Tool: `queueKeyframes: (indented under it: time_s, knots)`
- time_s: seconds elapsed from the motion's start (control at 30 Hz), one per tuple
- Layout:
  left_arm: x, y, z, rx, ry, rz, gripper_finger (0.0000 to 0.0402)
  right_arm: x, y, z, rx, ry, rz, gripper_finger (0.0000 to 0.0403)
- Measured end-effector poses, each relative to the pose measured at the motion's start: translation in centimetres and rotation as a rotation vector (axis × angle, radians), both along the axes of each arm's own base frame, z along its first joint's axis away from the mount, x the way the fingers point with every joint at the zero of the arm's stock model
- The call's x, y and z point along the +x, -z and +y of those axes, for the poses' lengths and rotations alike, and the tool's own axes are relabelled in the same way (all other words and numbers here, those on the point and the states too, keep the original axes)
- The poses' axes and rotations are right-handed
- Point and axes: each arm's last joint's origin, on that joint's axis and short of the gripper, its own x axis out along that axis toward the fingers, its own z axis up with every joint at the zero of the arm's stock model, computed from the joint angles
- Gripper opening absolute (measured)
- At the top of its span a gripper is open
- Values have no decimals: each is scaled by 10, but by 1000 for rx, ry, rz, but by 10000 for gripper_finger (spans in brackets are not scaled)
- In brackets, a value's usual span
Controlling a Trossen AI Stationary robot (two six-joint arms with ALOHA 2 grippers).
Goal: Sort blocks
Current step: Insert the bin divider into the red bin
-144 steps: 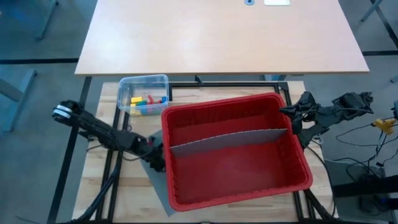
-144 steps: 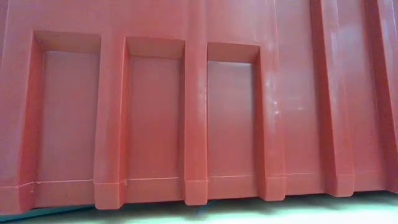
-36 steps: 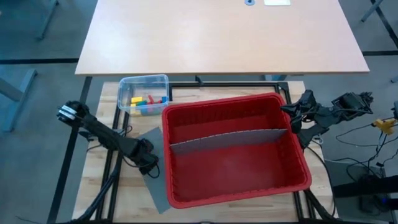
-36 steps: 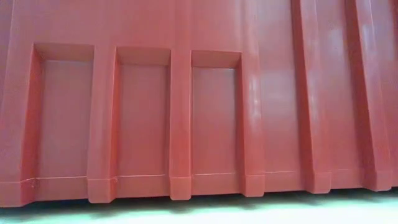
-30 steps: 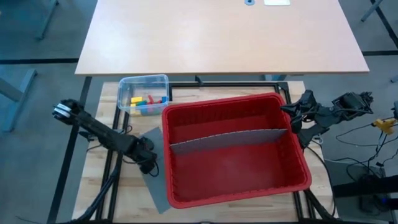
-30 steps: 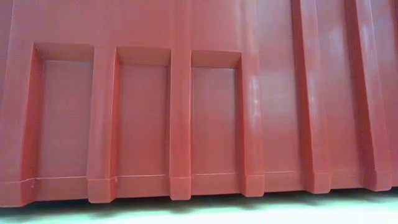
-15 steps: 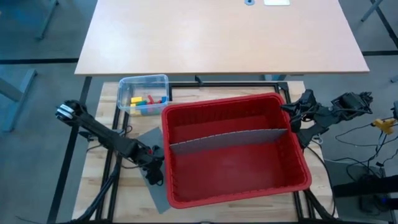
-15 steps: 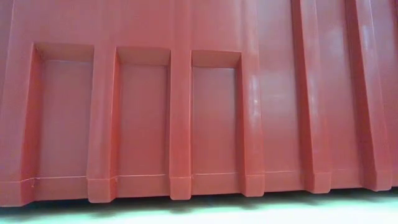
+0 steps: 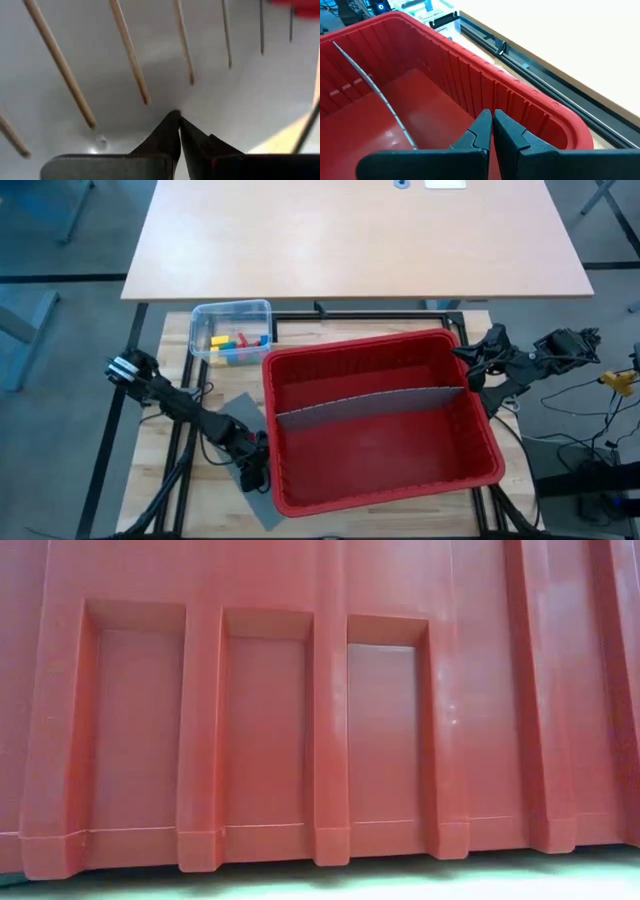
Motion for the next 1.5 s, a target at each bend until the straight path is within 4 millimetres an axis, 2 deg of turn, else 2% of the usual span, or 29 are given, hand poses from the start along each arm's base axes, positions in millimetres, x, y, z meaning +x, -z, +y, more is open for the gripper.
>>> queueKeyframes:
  time_s: [0.17,0.37,0.8,1.27,1.5]
  knots:
    - [-13,4,2,-26,38,128,0,0,0,0,1,13,-8,0]
    - [-23,2,8,33,48,196,0,0,0,-1,-5,16,-5,0]
    - [-28,1,20,72,-37,310,0,0,0,-1,-9,15,-3,0]
    - [-38,-6,49,261,-158,416,0,0,0,-1,-10,12,-2,0]
    - [-42,-13,64,401,-225,354,1,0,0,0,-9,12,-2,0]
